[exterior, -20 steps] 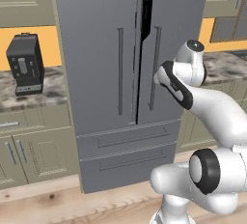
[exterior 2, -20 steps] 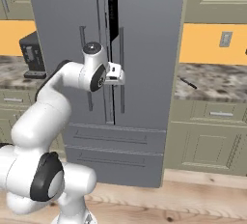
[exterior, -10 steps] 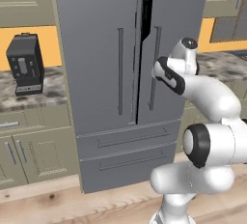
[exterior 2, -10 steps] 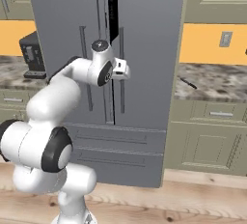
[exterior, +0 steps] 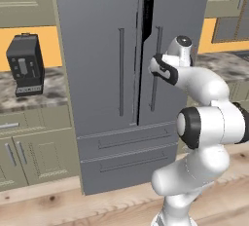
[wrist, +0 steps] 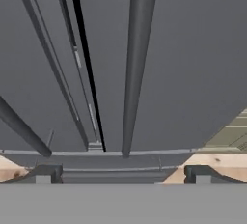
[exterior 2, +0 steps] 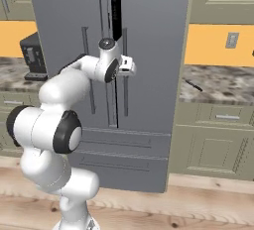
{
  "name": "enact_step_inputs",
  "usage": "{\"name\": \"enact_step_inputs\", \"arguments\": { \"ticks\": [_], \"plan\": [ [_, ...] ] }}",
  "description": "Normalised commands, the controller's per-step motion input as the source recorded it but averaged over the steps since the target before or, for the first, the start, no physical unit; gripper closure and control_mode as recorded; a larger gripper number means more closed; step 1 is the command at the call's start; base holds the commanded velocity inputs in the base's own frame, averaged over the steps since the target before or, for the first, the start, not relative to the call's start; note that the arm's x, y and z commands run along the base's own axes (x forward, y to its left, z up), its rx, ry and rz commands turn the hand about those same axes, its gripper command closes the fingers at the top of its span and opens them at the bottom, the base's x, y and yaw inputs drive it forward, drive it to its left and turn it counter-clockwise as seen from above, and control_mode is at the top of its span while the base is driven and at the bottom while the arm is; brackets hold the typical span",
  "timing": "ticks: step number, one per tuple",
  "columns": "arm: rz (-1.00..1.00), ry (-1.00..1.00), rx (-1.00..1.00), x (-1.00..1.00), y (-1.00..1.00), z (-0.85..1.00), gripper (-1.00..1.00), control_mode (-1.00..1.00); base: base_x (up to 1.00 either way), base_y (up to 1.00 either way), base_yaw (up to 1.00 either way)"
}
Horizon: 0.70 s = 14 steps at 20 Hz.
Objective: Retrieve the butter from the fridge and place it on a plate on the dining table. Then retrieve the butter knife by the fridge and place it near the plate.
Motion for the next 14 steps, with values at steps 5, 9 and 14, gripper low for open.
{"name": "enact_step_inputs", "arguments": {
  "ticks": [5, 9, 14],
  "plan": [
    [0.0, -0.05, 0.0, 0.65, -0.03, -0.14, -1.0, -1.0, 0.0, 0.0, 0.0],
    [0.02, -0.03, 0.0, 0.58, -0.18, -0.17, -1.0, -1.0, 0.0, 0.0, 0.0],
    [0.07, -0.01, 0.0, 0.51, -0.08, -0.12, -1.0, -1.0, 0.0, 0.0, 0.0]
  ]
}}
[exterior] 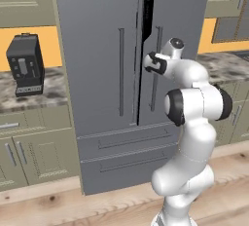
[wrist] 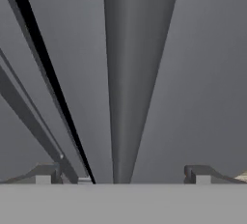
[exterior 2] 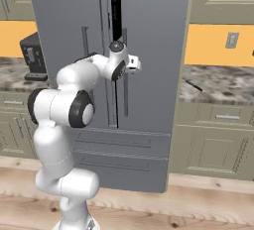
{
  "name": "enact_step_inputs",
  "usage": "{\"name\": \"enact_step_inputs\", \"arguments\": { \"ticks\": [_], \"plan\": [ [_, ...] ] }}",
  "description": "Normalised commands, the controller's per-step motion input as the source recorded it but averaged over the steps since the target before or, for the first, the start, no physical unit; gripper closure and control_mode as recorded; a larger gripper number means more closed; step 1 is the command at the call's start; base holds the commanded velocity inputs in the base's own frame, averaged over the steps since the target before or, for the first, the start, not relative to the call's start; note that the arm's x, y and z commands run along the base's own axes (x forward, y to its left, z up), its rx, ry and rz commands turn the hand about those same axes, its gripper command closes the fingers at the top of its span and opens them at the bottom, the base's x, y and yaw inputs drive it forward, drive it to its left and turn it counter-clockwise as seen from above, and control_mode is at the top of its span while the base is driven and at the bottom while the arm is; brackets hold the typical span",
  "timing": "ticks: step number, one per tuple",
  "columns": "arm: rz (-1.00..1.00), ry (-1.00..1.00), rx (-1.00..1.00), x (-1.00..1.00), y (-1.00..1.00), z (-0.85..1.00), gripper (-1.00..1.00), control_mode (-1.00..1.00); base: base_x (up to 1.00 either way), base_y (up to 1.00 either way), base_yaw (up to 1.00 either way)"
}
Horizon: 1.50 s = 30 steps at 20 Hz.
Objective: Retrieve the butter from the fridge and place it on a plate on the dining table. Then retrieve the butter knife by the fridge and place it near the plate.
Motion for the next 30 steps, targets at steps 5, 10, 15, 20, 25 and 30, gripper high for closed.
{"name": "enact_step_inputs", "arguments": {
  "ticks": [5, 10, 15, 20, 25, 30],
  "plan": [
    [0.08, -0.01, 0.0, 0.52, 0.0, -0.08, -1.0, -1.0, 0.0, 0.0, 0.0],
    [0.06, 0.0, 0.0, 0.42, 0.0, -0.05, -1.0, -1.0, 0.0, 0.0, 0.0],
    [0.04, -0.08, 0.0, 0.31, 0.0, -0.06, 1.0, -1.0, 0.0, 0.0, 0.0],
    [0.0, -0.09, 0.0, 0.23, 0.0, -0.07, 1.0, -1.0, 0.0, 0.0, 0.0],
    [0.0, 0.0, 0.0, 0.04, 0.0, 0.0, 1.0, -1.0, 0.0, 0.0, 0.0],
    [0.0, 0.02, 0.02, -0.49, -0.15, 0.2, 1.0, -1.0, 0.0, 0.0, 0.0]
  ]
}}
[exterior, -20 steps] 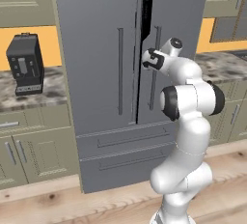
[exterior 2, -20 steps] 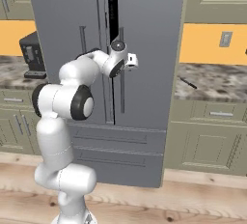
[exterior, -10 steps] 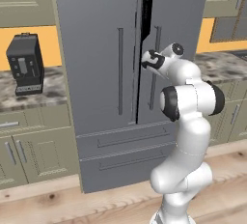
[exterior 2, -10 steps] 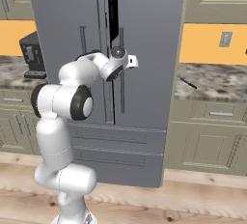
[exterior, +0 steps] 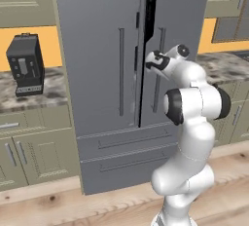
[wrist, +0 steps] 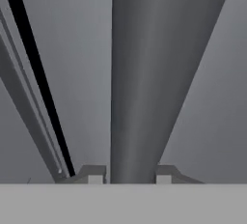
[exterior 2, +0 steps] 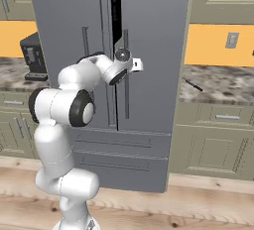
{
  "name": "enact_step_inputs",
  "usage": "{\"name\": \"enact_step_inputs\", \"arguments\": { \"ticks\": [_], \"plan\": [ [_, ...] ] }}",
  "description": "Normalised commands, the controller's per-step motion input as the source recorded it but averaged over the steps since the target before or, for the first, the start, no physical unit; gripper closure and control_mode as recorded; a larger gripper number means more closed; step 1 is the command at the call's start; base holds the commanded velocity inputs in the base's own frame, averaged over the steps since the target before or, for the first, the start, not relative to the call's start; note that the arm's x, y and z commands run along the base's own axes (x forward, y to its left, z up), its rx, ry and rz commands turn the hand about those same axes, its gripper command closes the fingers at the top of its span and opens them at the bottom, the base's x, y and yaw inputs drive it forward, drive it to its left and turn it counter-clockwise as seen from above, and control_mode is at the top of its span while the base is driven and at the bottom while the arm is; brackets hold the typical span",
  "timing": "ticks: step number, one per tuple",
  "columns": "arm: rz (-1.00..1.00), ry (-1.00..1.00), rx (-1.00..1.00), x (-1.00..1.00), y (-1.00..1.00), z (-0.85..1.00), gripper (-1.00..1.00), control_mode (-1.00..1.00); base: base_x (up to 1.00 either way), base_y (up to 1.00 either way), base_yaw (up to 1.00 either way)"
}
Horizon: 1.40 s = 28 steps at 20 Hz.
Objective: Retrieve the butter from the fridge and place it on a plate on the dining table. Then retrieve the butter knife by the fridge and place it near the plate.
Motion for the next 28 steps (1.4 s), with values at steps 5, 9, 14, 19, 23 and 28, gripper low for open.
{"name": "enact_step_inputs", "arguments": {
  "ticks": [5, 9, 14, 19, 23, 28],
  "plan": [
    [0.0, 0.01, 0.1, -0.99, -0.24, 0.27, 1.0, -1.0, 0.0, 0.0, 0.0],
    [0.0, 0.05, 0.16, -1.0, -0.41, 0.37, 1.0, -1.0, 0.0, 0.0, 0.0],
    [0.0, 0.02, 0.22, -0.96, -0.61, 0.2, 1.0, -1.0, 0.0, 0.0, 0.0],
    [0.0, 0.0, 0.06, -0.42, -0.34, 0.01, 1.0, -1.0, 0.0, 0.0, 0.0],
    [0.0, 0.0, 0.0, -0.24, -0.03, 0.01, -1.0, -1.0, 0.0, 0.0, 0.0],
    [-0.09, 0.0, 0.0, -0.59, 0.0, 0.15, -1.0, -1.0, 0.0, 0.0, 0.0]
  ]
}}
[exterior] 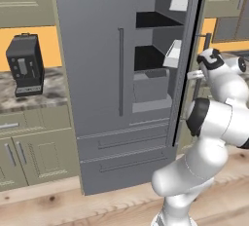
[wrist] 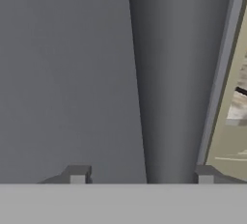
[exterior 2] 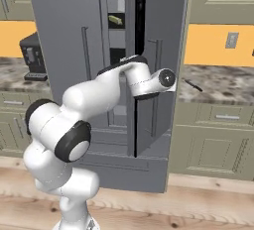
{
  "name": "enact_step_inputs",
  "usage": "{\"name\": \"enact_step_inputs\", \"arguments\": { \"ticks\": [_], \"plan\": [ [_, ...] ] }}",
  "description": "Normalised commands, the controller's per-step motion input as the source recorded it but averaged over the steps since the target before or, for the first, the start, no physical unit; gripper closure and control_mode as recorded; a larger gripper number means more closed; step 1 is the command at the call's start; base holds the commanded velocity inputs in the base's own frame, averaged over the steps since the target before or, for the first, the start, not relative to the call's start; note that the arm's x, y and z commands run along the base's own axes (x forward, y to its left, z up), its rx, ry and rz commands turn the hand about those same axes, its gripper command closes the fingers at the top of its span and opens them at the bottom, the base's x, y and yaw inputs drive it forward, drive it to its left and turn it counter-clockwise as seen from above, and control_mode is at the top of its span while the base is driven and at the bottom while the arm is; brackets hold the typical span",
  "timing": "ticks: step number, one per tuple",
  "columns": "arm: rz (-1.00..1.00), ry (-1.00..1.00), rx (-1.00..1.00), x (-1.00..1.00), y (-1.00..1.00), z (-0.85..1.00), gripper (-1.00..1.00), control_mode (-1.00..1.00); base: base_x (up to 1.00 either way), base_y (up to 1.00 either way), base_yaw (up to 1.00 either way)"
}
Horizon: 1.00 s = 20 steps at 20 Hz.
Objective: Retrieve the butter from the fridge and place it on a plate on the dining table. Then retrieve the butter knife by the fridge and place it near the plate.
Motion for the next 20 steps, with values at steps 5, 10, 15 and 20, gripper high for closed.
{"name": "enact_step_inputs", "arguments": {
  "ticks": [5, 10, 15, 20],
  "plan": [
    [-0.07, 0.01, -0.05, -0.25, -0.22, 0.12, -1.0, -1.0, 0.0, 0.0, 0.0],
    [-0.01, 0.0, -0.04, 0.08, -0.8, 0.0, -1.0, -1.0, 0.0, 0.0, 0.0],
    [-0.1, 0.0, -0.04, -0.39, -0.13, 0.1, -1.0, -1.0, 0.0, 0.0, 0.0],
    [-0.12, -0.02, -0.18, -0.94, 0.23, 0.48, -1.0, -1.0, 0.0, 0.0, 0.0]
  ]
}}
